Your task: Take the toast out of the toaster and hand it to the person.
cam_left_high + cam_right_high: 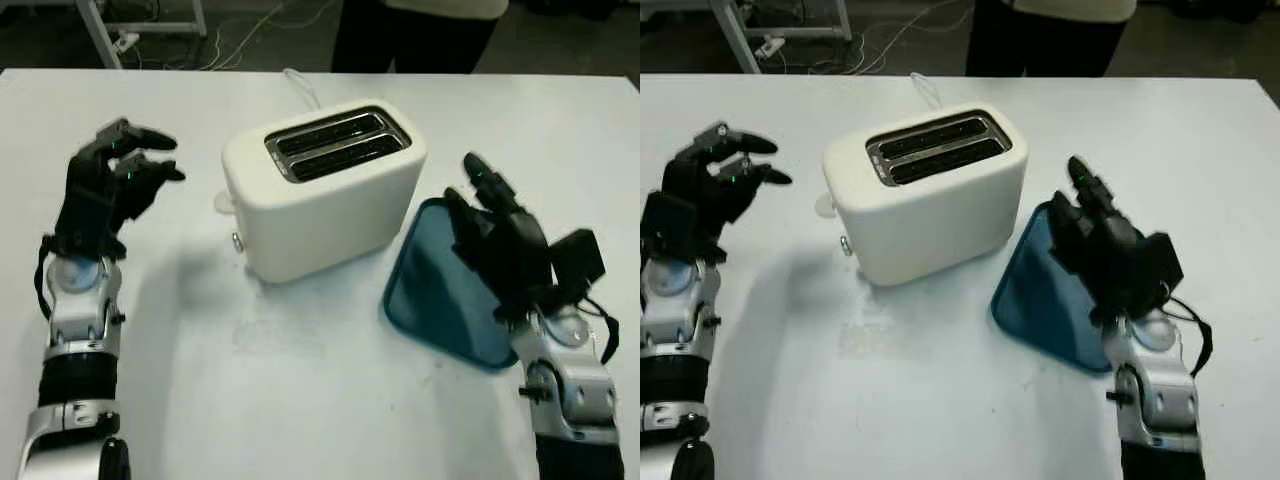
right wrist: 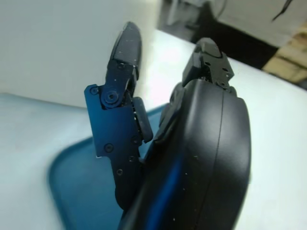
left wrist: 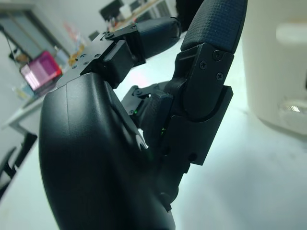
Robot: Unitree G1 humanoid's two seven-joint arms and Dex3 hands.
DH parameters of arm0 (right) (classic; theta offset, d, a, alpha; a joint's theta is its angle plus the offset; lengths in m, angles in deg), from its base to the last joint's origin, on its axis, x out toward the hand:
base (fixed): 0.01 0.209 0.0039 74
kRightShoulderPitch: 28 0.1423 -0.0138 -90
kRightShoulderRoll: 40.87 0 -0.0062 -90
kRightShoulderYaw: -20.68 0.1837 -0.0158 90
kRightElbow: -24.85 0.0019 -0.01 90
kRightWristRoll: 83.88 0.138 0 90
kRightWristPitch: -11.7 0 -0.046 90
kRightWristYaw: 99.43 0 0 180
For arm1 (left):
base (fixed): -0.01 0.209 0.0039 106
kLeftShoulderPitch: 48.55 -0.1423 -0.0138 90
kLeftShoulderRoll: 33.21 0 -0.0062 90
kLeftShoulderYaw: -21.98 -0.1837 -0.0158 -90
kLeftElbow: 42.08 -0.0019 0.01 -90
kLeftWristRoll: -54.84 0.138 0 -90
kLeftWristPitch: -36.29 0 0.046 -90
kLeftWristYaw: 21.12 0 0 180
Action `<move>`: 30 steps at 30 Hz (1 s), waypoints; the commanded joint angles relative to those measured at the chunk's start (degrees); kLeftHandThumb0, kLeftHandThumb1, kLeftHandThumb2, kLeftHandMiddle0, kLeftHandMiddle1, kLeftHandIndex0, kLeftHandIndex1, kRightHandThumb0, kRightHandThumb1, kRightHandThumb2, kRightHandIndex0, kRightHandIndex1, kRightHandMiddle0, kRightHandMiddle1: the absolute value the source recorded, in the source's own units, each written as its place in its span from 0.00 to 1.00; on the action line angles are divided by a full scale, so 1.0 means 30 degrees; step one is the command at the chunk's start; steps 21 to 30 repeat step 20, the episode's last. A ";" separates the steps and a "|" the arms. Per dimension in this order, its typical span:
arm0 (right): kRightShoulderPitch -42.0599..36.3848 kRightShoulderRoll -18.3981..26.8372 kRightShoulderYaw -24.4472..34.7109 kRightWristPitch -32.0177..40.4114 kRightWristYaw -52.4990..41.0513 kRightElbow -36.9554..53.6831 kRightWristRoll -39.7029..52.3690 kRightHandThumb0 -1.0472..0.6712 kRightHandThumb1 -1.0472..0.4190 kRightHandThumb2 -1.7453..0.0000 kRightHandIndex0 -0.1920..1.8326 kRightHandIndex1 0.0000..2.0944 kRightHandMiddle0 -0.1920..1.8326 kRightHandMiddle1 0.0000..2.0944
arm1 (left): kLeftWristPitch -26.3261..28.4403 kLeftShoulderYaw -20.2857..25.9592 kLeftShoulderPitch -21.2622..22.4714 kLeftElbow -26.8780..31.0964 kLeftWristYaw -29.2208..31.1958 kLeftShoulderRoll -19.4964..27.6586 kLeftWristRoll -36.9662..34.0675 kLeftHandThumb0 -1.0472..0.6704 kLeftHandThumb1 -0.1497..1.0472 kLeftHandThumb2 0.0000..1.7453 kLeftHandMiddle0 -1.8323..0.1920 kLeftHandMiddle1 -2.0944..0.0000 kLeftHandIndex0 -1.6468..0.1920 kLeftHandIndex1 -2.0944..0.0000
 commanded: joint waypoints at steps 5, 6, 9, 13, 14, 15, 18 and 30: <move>-0.1316 -0.1044 -0.0475 0.1507 0.1028 0.2494 0.0619 0.24 0.09 0.51 0.10 0.00 0.11 0.00 | -0.0986 0.0031 -0.1567 0.0436 -0.1389 -0.1664 0.0198 0.00 0.89 0.05 0.68 0.28 0.68 0.28; -0.1349 -0.1127 -0.0573 0.1505 0.1076 0.2514 0.0583 0.25 0.09 0.51 0.10 0.00 0.11 0.01 | -0.1116 -0.0075 -0.1739 0.0513 -0.1834 -0.1852 0.0597 0.00 0.89 0.09 0.71 0.24 0.72 0.23; -0.1347 -0.1433 -0.0663 0.1529 0.1366 0.2563 0.0643 0.25 0.09 0.52 0.10 0.00 0.12 0.01 | -0.1752 -0.0329 -0.2014 0.0398 -0.2438 -0.2263 0.1152 0.00 0.89 0.13 0.76 0.20 0.78 0.19; -0.1244 -0.1293 -0.0923 0.1879 0.1877 0.2534 0.0003 0.22 0.09 0.53 0.10 0.00 0.12 0.00 | -0.3949 -0.0846 -0.2040 -0.1003 -0.2513 -0.2405 0.1850 0.00 0.89 0.17 0.80 0.20 0.82 0.20; -0.1215 -0.1306 -0.0942 0.1985 0.1987 0.2528 -0.0042 0.21 0.09 0.54 0.10 0.00 0.12 0.00 | -0.4276 -0.0939 -0.2009 -0.1239 -0.2433 -0.2476 0.1821 0.00 0.89 0.17 0.80 0.21 0.81 0.21; -0.1189 -0.1319 -0.0956 0.2041 0.2043 0.2506 -0.0060 0.21 0.09 0.54 0.10 0.00 0.12 0.00 | -0.4594 -0.1023 -0.1971 -0.1464 -0.2306 -0.2486 0.1769 0.00 0.89 0.16 0.79 0.22 0.80 0.22; -0.1142 -0.1294 -0.1037 0.1811 0.2002 0.2280 -0.0263 0.21 0.09 0.54 0.10 0.00 0.12 0.00 | -0.4853 -0.1209 -0.1919 -0.1364 -0.2093 -0.2504 0.1555 0.00 0.89 0.16 0.78 0.25 0.78 0.26; -0.1115 -0.1300 -0.1040 0.1606 0.1929 0.2081 -0.0311 0.22 0.09 0.54 0.10 0.00 0.12 0.00 | -0.4900 -0.1234 -0.1861 -0.1300 -0.2043 -0.2416 0.1536 0.00 0.89 0.17 0.79 0.25 0.79 0.27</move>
